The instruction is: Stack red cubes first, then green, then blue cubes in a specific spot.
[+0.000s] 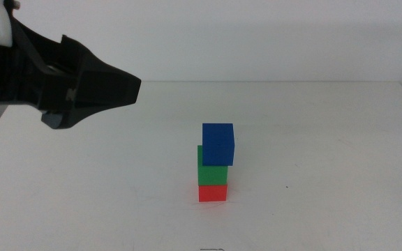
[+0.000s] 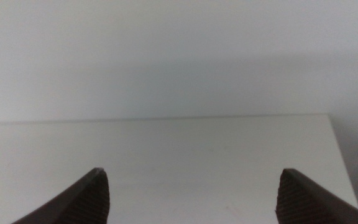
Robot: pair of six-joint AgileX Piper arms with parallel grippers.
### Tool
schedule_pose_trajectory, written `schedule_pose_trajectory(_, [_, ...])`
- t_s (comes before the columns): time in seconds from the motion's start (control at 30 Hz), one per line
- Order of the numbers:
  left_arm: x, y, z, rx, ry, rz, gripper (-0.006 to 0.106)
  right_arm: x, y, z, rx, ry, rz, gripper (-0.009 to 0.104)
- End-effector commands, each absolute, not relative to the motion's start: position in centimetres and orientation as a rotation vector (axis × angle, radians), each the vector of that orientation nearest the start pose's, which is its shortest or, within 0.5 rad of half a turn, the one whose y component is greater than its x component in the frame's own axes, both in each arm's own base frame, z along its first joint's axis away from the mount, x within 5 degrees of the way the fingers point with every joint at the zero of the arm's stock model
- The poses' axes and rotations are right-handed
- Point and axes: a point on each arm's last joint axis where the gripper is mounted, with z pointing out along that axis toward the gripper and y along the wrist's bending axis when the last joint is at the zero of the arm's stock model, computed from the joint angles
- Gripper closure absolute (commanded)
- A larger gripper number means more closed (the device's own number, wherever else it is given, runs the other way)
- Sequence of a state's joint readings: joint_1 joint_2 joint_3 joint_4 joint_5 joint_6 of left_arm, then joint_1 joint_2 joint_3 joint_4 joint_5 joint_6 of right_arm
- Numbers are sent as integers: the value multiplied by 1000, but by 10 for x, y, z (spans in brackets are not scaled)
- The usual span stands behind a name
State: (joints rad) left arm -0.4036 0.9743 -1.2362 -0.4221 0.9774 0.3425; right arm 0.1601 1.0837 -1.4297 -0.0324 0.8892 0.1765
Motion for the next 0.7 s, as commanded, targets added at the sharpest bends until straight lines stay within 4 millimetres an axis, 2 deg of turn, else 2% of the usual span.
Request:
schedule_pose_trajectory(0.0, [145, -96, 453, 681, 1948, -578, 7, 190, 23, 488, 17, 1884, 163, 23])
schedule_pose_trajectory(0.33, [145, -96, 452, 682, 1949, -578, 7, 192, 22, 484, 16, 1903, 144, 24])
schedule_pose_trajectory(0.4, [148, -92, 452, 660, 1944, -535, 7, 192, 22, 484, 16, 1903, 144, 24])
schedule_pose_trajectory(0.53, [153, -59, 446, 378, 1821, -346, 7, 192, 22, 484, 16, 1903, 144, 24])
schedule_pose_trajectory(0.6, [150, -37, 438, 231, 1730, -230, 7, 192, 22, 484, 16, 1903, 144, 24])
schedule_pose_trajectory(0.67, [143, -21, 430, 161, 1673, -109, 7, 192, 21, 484, 16, 1902, 142, 24])
